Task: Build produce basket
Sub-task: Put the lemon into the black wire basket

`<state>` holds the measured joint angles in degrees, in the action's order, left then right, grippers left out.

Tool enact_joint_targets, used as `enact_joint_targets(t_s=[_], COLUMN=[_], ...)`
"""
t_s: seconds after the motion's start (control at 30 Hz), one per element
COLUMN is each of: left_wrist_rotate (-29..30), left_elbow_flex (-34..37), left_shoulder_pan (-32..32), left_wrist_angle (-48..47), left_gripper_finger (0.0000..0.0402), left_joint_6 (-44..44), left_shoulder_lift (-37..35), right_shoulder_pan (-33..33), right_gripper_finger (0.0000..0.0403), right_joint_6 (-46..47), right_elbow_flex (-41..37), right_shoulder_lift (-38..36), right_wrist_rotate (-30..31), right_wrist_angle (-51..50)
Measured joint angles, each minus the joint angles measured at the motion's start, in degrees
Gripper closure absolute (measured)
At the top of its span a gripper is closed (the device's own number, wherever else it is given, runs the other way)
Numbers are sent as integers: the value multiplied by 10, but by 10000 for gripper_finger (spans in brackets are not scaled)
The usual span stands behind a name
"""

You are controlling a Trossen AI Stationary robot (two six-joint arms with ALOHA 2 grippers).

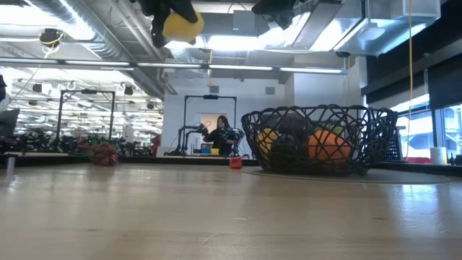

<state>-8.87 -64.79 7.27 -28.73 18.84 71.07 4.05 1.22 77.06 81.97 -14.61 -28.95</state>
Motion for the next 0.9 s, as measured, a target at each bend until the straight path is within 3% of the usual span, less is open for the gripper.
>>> enact_joint_targets(t_s=[0.27, 0.47, 0.57, 0.73, 0.9], left_wrist_rotate=[-33, -45, -46, -43, -43], left_elbow_flex=[0, 0, 0, 0, 0], left_shoulder_pan=[0, 1, 3, 3, 3], left_wrist_angle=[1, 5, 4, 4, 4], left_gripper_finger=[231, 231, 231, 232, 232], left_joint_6=[-40, -44, -44, -40, -39], left_shoulder_lift=[0, 0, 0, 0, 0], right_shoulder_pan=[0, -17, -25, -33, -34], right_gripper_finger=[264, 264, 264, 265, 282], right_joint_6=[-23, -215, -269, -272, -270], right_elbow_flex=[0, 0, 0, 0, 0], right_shoulder_lift=[5, 32, 48, 57, 57], right_wrist_rotate=[6, 42, 86, 216, 211], right_wrist_angle=[70, 103, 133, 154, 151])
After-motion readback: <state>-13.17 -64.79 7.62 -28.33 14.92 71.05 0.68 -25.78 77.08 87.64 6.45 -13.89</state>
